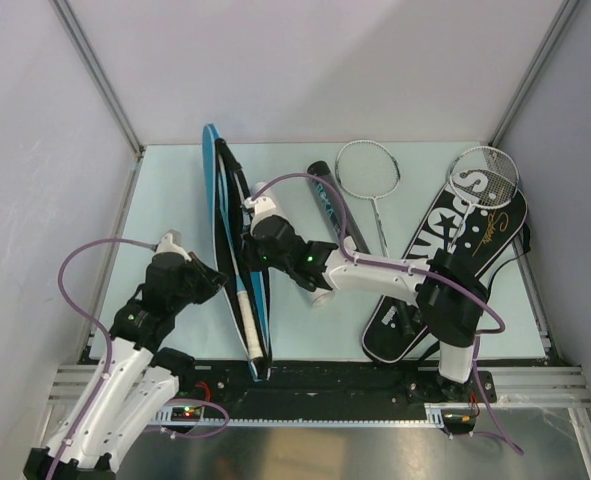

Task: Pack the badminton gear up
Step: Adjust the racket bag at the center of the board.

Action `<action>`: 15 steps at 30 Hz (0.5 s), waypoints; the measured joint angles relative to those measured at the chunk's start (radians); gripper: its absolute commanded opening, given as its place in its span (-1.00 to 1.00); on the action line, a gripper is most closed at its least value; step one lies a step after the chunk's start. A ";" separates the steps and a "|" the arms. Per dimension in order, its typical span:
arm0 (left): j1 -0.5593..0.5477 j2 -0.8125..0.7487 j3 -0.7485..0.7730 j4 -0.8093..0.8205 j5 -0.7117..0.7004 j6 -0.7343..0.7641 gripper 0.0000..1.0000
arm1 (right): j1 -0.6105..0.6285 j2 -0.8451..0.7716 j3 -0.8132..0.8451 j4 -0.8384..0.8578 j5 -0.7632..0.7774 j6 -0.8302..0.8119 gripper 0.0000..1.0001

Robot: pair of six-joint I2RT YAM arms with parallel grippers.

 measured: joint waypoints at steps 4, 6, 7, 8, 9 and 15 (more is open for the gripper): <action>0.000 0.008 0.031 0.009 0.011 0.016 -1.00 | -0.010 0.000 -0.002 -0.002 0.000 0.000 -1.00; 0.000 0.014 0.030 0.008 0.013 0.021 -1.00 | -0.014 0.000 -0.003 -0.005 0.000 -0.001 -1.00; 0.000 0.018 0.026 0.009 0.014 0.022 -1.00 | -0.014 0.000 -0.004 -0.006 0.001 -0.001 -1.00; 0.000 0.021 0.022 0.009 0.014 0.022 -1.00 | -0.014 0.000 -0.004 -0.006 0.001 -0.002 -1.00; 0.000 0.024 0.014 0.009 0.014 0.021 -1.00 | -0.014 0.000 -0.004 -0.006 0.001 -0.004 -1.00; 0.001 0.011 -0.026 0.025 0.013 0.016 -1.00 | -0.008 -0.002 -0.006 -0.005 0.005 -0.016 -1.00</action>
